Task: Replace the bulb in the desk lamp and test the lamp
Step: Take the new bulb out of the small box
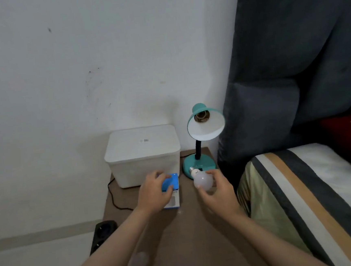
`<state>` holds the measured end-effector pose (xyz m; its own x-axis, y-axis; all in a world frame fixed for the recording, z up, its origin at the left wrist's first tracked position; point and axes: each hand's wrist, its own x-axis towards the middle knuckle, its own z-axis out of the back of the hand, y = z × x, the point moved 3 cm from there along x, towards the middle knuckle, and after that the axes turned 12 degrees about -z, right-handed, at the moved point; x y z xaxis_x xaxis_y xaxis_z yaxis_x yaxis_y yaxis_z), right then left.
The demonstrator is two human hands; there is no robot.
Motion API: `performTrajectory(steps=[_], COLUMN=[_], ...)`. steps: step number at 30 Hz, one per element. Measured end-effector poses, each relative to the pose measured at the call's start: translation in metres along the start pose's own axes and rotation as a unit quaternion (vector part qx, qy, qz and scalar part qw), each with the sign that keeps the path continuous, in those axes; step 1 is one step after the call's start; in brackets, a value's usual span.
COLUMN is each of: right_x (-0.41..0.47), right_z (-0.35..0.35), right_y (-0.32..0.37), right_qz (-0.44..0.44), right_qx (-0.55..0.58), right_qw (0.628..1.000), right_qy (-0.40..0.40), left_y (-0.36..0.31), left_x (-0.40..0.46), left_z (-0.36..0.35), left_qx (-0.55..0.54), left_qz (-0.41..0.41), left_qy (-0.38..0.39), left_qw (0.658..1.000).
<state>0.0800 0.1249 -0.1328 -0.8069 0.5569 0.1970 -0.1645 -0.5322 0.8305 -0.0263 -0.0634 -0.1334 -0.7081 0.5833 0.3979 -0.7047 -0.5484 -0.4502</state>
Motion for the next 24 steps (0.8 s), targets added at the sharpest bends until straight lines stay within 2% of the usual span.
performTrajectory(steps=[3, 6, 12, 18, 21, 24], right_x=[-0.004, -0.004, 0.004, 0.011, 0.011, 0.006], right_z=[-0.018, -0.035, -0.060, -0.069, -0.066, -0.057], right_y=[-0.011, -0.022, -0.031, -0.045, -0.044, -0.031], right_qz=[-0.053, -0.092, -0.139, -0.187, -0.180, -0.083], right_qx=[0.014, 0.005, -0.026, 0.001, -0.031, -0.065], right_qw=[0.998, 0.996, 0.989, 0.982, 0.983, 0.994], right_qy=[0.009, 0.014, 0.030, 0.031, 0.026, -0.017], left_y=[0.007, 0.009, 0.008, 0.009, 0.010, 0.008], left_x=[-0.011, -0.014, -0.017, -0.018, -0.018, -0.019], left_z=[-0.007, -0.014, -0.021, -0.026, -0.027, -0.028], left_qx=[-0.001, -0.048, -0.070, -0.070, -0.076, -0.085], left_qz=[0.045, 0.077, 0.090, 0.089, 0.092, 0.091], left_qy=[-0.014, -0.026, -0.070, -0.079, -0.085, -0.098], left_qw=[0.999, 0.995, 0.991, 0.990, 0.989, 0.987])
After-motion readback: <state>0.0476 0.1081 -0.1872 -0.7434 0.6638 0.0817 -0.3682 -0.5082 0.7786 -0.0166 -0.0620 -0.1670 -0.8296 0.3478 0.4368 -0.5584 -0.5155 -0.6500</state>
